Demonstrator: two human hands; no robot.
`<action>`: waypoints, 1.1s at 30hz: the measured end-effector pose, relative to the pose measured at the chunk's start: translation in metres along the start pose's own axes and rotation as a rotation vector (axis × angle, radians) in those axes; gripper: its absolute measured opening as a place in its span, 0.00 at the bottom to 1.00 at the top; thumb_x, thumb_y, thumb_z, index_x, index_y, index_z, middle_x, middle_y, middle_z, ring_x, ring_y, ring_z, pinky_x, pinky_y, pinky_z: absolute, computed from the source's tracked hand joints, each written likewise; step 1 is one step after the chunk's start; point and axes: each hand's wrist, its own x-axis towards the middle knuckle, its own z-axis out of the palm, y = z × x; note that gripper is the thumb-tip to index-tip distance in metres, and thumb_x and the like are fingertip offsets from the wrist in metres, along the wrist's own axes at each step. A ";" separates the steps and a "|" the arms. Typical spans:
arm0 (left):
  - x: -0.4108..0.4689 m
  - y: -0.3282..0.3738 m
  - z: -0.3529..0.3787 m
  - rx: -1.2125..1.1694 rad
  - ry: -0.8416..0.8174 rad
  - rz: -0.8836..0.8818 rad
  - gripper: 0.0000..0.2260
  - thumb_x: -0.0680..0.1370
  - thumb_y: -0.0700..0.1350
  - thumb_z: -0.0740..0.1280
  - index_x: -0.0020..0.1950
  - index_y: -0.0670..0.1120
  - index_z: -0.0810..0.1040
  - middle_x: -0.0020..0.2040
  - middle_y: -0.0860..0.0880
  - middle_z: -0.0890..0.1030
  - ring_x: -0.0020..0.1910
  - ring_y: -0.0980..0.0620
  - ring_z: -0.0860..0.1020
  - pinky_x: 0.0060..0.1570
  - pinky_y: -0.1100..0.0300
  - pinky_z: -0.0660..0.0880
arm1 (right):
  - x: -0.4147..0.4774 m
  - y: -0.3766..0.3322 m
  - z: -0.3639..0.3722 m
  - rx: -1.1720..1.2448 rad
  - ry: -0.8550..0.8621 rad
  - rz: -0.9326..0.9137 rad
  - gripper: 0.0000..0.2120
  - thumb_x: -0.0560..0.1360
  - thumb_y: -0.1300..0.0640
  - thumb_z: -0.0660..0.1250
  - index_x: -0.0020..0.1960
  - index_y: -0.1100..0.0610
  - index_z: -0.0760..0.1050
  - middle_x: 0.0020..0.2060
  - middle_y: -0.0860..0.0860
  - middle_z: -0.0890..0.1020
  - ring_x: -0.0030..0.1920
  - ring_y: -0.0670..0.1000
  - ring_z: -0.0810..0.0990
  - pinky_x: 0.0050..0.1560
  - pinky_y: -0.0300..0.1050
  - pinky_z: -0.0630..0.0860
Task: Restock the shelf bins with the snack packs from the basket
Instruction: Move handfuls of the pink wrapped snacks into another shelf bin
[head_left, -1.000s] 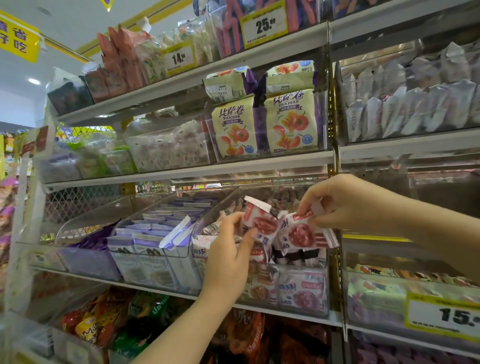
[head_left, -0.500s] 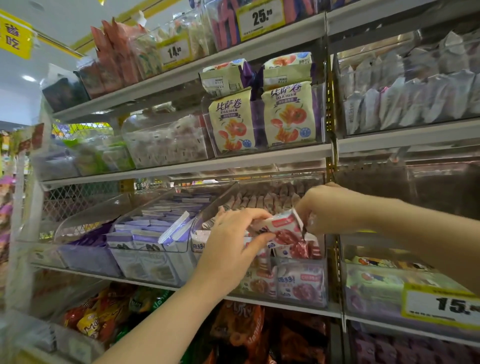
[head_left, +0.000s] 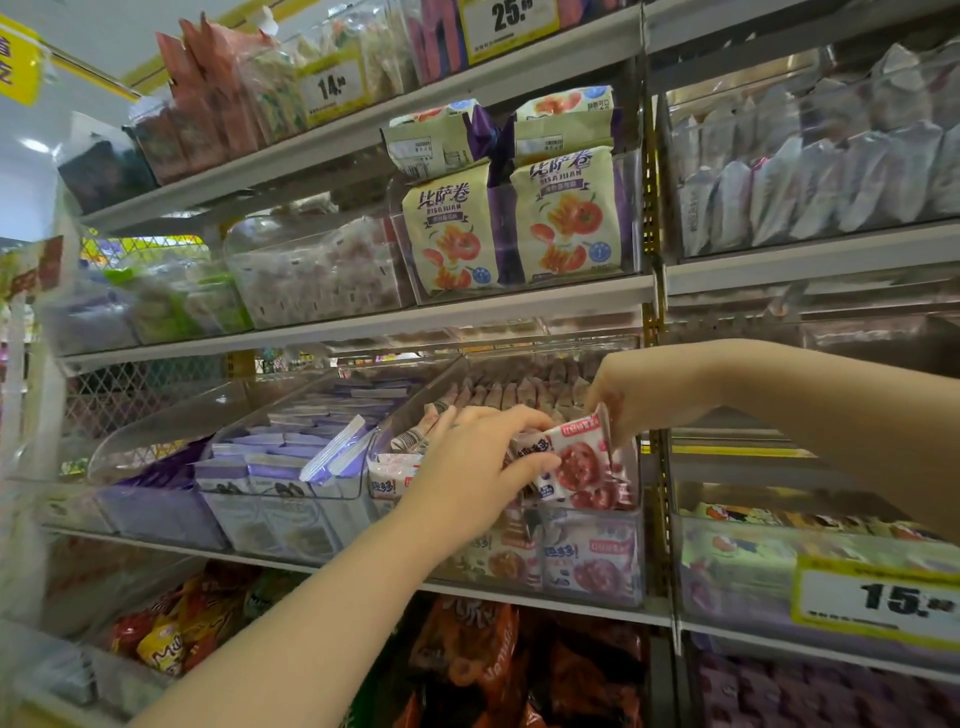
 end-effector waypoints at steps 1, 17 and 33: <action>0.000 -0.002 0.000 0.009 -0.017 0.004 0.14 0.77 0.58 0.63 0.63 0.61 0.73 0.53 0.64 0.72 0.60 0.60 0.65 0.70 0.48 0.57 | 0.000 0.001 0.001 0.013 0.001 -0.011 0.07 0.75 0.52 0.69 0.52 0.50 0.83 0.45 0.47 0.84 0.45 0.48 0.81 0.51 0.46 0.77; -0.030 -0.014 0.033 0.288 0.269 0.364 0.16 0.78 0.54 0.61 0.62 0.52 0.79 0.59 0.50 0.78 0.61 0.49 0.76 0.69 0.41 0.64 | -0.020 -0.010 0.030 -0.063 0.229 -0.038 0.19 0.75 0.38 0.59 0.61 0.43 0.75 0.52 0.40 0.80 0.50 0.41 0.77 0.54 0.37 0.71; -0.032 -0.025 0.036 0.216 0.421 0.506 0.08 0.78 0.44 0.66 0.54 0.46 0.83 0.54 0.50 0.82 0.55 0.52 0.80 0.67 0.46 0.68 | -0.036 -0.034 0.080 -0.486 0.622 -0.117 0.19 0.75 0.44 0.61 0.58 0.54 0.79 0.45 0.51 0.78 0.45 0.53 0.75 0.51 0.48 0.75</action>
